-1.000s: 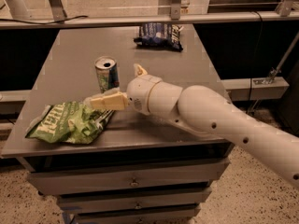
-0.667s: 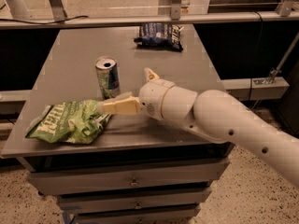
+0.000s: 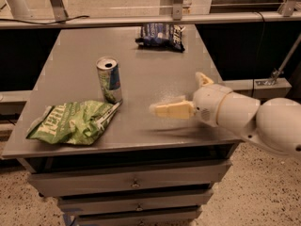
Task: Move redbull can near green jalapeno chip bag
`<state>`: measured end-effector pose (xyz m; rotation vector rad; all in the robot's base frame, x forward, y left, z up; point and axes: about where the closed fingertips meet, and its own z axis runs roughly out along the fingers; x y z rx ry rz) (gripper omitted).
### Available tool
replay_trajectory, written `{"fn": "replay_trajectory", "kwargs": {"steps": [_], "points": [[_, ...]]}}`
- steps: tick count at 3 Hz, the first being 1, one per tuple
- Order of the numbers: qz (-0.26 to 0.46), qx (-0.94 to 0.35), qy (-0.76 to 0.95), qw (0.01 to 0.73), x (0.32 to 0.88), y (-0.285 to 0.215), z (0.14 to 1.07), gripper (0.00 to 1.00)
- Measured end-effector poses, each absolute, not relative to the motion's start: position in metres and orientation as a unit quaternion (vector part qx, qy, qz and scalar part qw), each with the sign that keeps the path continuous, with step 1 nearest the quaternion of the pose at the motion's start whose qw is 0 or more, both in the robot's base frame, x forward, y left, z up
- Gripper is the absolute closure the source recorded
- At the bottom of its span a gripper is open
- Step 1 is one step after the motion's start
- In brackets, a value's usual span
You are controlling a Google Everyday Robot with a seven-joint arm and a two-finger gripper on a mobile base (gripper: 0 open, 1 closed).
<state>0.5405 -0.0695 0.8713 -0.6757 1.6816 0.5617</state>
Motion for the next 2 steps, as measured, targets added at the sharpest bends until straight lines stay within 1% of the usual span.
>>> {"fn": "replay_trajectory", "kwargs": {"steps": [1,2], "points": [[0.194,-0.268,0.729,0.6,0.5571,-0.1299,0.882,0.0],[0.189,-0.264,0.729,0.602,0.5595,-0.1374,0.8837,0.0]]}}
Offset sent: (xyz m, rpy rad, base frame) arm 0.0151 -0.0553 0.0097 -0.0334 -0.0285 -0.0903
